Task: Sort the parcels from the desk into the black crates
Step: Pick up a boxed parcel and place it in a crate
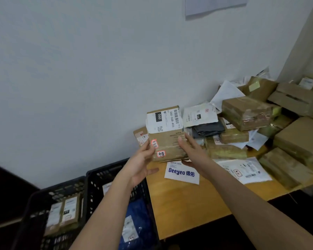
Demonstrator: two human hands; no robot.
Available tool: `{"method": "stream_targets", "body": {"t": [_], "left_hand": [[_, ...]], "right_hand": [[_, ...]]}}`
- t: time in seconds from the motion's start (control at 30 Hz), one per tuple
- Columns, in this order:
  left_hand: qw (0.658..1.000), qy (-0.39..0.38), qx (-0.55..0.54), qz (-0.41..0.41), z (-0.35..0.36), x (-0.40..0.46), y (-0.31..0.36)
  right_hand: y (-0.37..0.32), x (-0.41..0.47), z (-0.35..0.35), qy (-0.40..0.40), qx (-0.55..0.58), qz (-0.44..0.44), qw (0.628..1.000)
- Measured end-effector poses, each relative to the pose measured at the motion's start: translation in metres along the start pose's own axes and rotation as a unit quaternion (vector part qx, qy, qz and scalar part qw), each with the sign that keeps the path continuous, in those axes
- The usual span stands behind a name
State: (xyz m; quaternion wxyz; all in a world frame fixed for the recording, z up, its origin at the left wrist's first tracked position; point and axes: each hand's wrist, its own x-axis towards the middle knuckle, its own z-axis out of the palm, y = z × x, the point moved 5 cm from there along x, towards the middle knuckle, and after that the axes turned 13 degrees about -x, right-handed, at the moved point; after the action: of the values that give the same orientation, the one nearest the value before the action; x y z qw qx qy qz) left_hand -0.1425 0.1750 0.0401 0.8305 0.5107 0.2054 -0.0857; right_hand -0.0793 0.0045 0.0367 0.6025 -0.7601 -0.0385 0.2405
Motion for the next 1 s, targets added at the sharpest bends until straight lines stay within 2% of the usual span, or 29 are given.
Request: {"method": "stream_targets", "body": {"t": [0.17,0.5,0.63,0.87,1.0], "left_hand": [[0.998,0.051,-0.035,-0.002,-0.032,-0.045,-0.038],[0.99,0.127,-0.056,0.027,-0.136,-0.115,-0.033],[0.987,0.145,-0.061,0.014,-0.204,-0.154,-0.029],[0.975,0.214,-0.064,0.015,-0.354,-0.239,-0.011],[0.968,0.244,-0.057,-0.007,-0.412,-0.262,-0.015]], "right_hand": [[0.034,-0.025,0.031,-0.093,-0.049,0.044,0.993],[0.03,-0.054,0.138,-0.148,-0.051,0.051,0.986],[0.032,-0.061,0.214,-0.15,-0.058,0.075,0.984],[0.036,-0.08,0.394,-0.154,-0.107,0.077,0.979],[0.051,-0.091,0.455,-0.179,-0.117,0.104,0.971]]}}
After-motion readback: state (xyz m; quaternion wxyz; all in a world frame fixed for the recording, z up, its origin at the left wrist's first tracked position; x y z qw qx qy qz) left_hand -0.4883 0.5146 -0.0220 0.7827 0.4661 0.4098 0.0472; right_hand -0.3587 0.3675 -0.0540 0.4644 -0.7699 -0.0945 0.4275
